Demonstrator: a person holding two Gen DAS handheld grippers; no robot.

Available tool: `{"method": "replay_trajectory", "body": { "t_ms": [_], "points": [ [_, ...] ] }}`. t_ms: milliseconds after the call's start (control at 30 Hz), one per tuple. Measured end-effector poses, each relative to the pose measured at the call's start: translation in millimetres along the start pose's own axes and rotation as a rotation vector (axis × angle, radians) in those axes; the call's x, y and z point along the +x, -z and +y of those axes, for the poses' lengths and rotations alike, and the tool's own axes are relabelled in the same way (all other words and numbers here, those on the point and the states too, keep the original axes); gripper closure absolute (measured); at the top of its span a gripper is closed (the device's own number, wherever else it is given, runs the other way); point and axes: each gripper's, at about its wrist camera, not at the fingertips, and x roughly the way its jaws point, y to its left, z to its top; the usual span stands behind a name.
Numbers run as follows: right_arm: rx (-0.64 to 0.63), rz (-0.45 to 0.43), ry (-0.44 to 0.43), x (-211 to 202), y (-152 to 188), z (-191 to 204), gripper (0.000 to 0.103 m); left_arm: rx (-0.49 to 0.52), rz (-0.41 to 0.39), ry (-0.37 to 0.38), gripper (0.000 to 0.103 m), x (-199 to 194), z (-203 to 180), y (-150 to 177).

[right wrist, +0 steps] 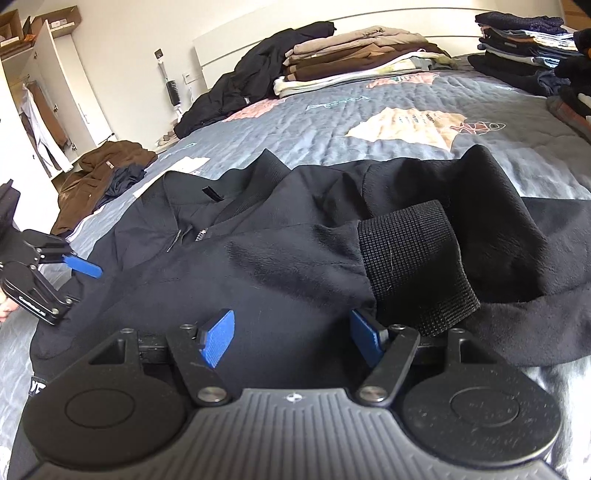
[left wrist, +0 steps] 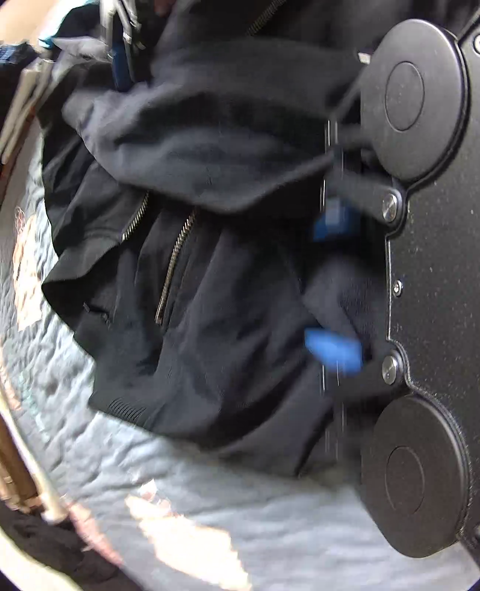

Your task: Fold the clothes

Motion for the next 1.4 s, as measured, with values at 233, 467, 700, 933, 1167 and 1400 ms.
{"method": "replay_trajectory", "body": {
  "t_ms": [233,467,700,933,1167,1400],
  "points": [
    [0.014,-0.031,-0.01,-4,1,-3,0.034,-0.157,-0.273,-0.048,0.101,-47,30,10],
    [-0.036,-0.072,0.029,0,0,-2,0.034,-0.187,-0.198,-0.197,0.094,-25,22,17],
    [-0.014,-0.05,0.024,-12,-8,-18,0.034,-0.247,-0.402,-0.318,0.059,-89,-20,59],
    [0.126,-0.116,0.019,-16,-20,-26,0.033,-0.341,-0.394,-0.273,0.058,-51,-81,73],
    [0.041,-0.021,0.118,22,-23,-25,0.036,-0.53,-0.325,-0.18,0.059,-31,-54,103],
    [-0.006,0.002,0.189,25,-36,-28,0.034,-0.523,-0.424,-0.204,0.057,-89,-76,123]
  ]
}}
